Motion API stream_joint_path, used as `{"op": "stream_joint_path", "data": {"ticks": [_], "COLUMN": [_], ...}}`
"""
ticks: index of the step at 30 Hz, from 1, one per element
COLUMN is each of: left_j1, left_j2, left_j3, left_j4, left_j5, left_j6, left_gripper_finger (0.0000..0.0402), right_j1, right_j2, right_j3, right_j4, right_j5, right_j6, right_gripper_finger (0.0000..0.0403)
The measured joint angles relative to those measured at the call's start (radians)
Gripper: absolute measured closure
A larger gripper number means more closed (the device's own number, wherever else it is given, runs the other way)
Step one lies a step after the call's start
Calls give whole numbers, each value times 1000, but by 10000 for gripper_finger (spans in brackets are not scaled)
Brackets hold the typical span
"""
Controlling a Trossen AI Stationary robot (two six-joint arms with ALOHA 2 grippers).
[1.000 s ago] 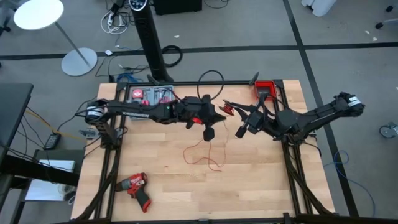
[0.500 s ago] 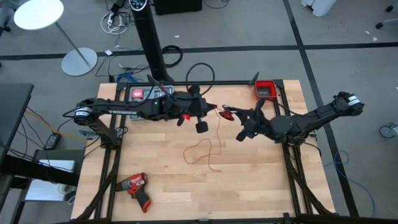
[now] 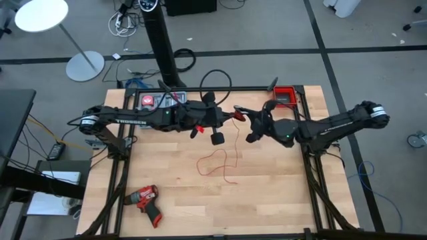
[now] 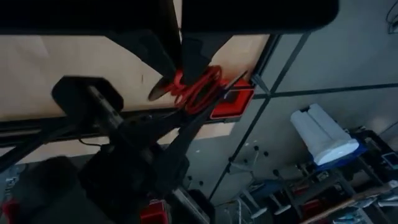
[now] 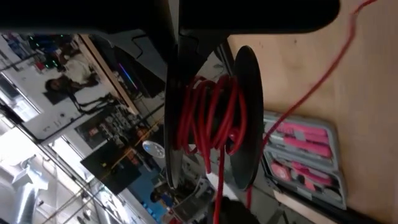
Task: Coil cords
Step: Coil the red wire on the black spool
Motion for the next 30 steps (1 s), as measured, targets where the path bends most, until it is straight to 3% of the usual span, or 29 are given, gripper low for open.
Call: {"op": "stream_joint_path", "data": {"ticks": [13, 22, 30], "left_j1": [-5, -19, -28], "left_j2": [49, 75, 78], "left_j3": [2, 2, 1], "left_j4": [52, 63, 55], "left_j5": [20, 63, 66], "left_j6": [-79, -106, -111], "left_gripper_finger": [375, 308, 298], "right_j1": [-84, -88, -88], "right_j2": [56, 52, 52], "right_j3": [-1, -1, -1], "right_j4": [105, 128, 151], "right_j5": [-55, -67, -72], "right_j6": [20, 22, 22], "right_gripper_finger": [403, 403, 403]}}
